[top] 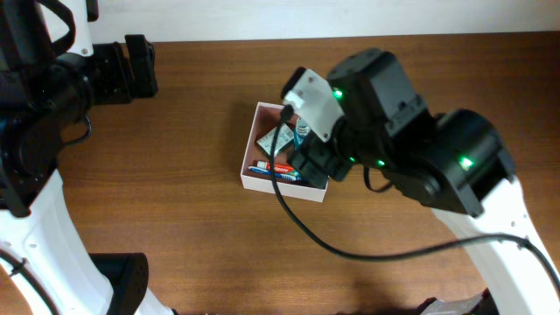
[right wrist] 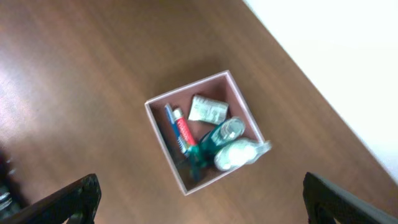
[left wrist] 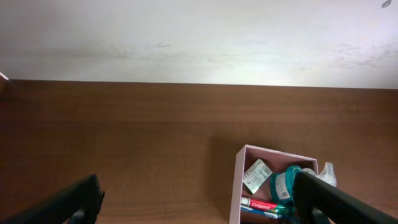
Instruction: Pack container
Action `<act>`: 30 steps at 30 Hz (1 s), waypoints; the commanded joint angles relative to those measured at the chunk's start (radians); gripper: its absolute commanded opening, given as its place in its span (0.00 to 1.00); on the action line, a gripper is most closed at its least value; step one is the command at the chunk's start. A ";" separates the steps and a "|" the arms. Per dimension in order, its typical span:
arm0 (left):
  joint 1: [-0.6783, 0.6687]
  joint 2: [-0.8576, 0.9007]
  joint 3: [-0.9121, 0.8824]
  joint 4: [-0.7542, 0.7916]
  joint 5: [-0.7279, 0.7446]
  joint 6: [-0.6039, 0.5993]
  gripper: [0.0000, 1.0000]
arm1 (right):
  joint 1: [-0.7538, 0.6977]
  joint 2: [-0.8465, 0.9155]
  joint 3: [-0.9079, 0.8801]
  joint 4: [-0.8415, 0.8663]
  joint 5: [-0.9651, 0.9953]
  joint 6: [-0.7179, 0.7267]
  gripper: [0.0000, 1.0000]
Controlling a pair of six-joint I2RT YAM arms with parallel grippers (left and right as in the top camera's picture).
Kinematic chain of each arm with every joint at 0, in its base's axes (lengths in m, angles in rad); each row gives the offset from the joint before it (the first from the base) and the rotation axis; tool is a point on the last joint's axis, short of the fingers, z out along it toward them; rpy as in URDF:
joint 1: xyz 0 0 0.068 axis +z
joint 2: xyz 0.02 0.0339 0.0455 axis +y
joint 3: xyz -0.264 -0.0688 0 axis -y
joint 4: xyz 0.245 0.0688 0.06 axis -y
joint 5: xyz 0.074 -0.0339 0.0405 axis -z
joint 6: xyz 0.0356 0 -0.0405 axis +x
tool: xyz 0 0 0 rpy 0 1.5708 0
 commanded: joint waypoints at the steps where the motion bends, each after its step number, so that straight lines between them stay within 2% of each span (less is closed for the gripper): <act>1: 0.006 -0.003 0.003 0.000 0.003 0.016 0.99 | 0.003 0.004 0.000 -0.058 -0.041 0.053 0.99; 3: 0.006 -0.003 0.003 0.000 0.003 0.016 0.99 | -0.009 -0.006 0.000 -0.039 -0.012 0.101 0.99; 7: 0.006 -0.003 0.003 0.000 0.003 0.016 0.99 | -0.140 -0.055 0.000 0.019 0.034 0.181 0.99; 10: 0.006 -0.003 0.003 0.000 0.003 0.016 0.99 | -0.349 -0.099 0.000 0.021 -0.016 0.273 0.99; 16: 0.006 -0.003 0.003 0.000 0.003 0.016 0.99 | -0.649 -0.213 -0.069 0.124 -0.188 0.272 0.99; 20: 0.006 -0.003 0.003 0.000 0.003 0.016 0.99 | -0.694 -0.367 -0.265 0.303 -0.168 0.264 0.99; 25: 0.006 -0.003 0.003 0.000 0.003 0.016 0.99 | -0.694 -0.626 -0.669 0.495 -0.145 0.269 0.99; 26: 0.006 -0.003 0.003 0.000 0.003 0.016 0.99 | -0.694 -0.708 -0.806 0.550 -0.148 0.269 0.99; 30: 0.006 -0.003 0.003 0.000 0.003 0.016 0.99 | -0.694 -0.941 -1.164 0.706 -0.151 0.269 0.99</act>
